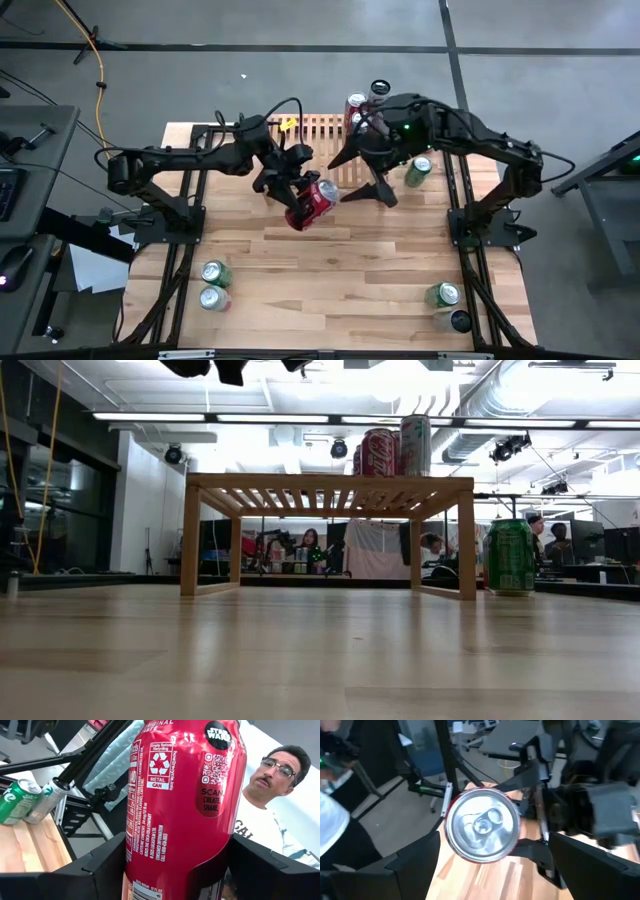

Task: Place canned beverage on shelf
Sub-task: Put the red white soda can on the shelf aligned with the other red white soda cans

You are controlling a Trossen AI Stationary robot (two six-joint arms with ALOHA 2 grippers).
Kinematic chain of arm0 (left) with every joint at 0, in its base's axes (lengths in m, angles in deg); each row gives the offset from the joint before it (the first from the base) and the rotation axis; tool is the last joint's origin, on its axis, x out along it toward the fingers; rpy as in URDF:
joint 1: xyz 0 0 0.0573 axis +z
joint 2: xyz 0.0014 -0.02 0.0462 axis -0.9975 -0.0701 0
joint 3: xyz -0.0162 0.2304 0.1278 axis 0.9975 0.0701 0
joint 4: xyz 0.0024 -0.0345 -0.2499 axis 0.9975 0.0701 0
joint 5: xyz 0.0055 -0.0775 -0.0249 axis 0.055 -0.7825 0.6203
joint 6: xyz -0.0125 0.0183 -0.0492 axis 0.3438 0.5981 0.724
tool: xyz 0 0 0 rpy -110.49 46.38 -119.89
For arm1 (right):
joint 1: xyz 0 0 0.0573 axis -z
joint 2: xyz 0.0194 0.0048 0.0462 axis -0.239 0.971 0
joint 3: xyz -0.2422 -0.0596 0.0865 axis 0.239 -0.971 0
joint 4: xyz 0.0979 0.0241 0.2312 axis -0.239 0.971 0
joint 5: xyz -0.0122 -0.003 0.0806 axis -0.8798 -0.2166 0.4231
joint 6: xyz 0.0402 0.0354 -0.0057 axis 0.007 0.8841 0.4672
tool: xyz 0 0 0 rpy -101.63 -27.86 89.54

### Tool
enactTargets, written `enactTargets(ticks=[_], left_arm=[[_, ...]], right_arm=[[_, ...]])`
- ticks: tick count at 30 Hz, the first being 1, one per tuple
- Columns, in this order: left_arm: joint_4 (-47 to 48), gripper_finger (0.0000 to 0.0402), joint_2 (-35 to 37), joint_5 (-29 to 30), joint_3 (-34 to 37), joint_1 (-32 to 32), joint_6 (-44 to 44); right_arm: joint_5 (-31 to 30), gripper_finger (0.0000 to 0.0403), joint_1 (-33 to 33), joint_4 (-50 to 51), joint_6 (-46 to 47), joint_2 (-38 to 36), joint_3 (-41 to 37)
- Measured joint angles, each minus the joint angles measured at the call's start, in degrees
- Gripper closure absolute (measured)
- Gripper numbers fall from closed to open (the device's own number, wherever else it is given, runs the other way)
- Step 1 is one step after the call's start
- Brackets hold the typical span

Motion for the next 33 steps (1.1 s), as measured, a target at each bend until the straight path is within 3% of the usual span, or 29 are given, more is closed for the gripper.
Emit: enactTargets(ticks=[13, 33], left_arm=[[0.1, 0.0125, 0.0, 0.3, 0.0, 0.0, 0.5], [0.5, 0.0125, 0.0, 1.7, 0.0, 0.9, 0.6]], right_arm=[[6.0, 0.0046, -1.3, -2.4, -0.5, 4.4, 0.0], [6.0, 0.0054, -1.8, -4.1, -0.3, 6.8, 0.0]])
